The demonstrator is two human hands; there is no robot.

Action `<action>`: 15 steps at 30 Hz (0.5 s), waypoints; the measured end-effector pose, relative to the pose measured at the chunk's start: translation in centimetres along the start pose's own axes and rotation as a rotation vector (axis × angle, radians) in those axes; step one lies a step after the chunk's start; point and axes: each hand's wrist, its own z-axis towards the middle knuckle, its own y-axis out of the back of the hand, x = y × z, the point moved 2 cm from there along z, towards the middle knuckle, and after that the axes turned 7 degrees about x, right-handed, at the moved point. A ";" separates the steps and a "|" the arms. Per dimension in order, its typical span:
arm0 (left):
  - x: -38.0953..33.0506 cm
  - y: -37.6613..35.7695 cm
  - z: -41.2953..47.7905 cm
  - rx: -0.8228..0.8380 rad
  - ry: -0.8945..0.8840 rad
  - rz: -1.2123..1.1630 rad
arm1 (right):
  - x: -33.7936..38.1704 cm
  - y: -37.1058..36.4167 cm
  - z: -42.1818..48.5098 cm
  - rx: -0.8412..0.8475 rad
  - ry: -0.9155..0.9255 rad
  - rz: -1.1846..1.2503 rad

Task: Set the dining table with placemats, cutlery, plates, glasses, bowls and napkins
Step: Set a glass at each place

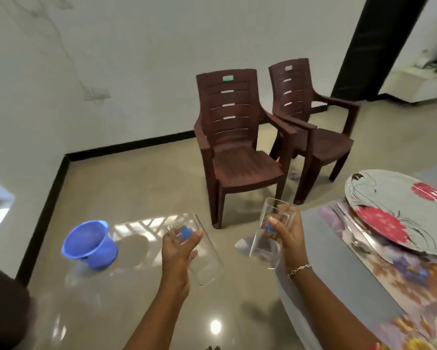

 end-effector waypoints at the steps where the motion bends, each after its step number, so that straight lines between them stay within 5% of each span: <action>1: -0.8 -0.2 2.2 0.019 -0.003 0.035 | -0.1 -0.5 1.9 -0.019 0.004 0.001; 15: -2.1 -14.7 26.2 0.554 -0.085 0.394 | -3.3 2.8 20.0 -0.276 0.042 -0.099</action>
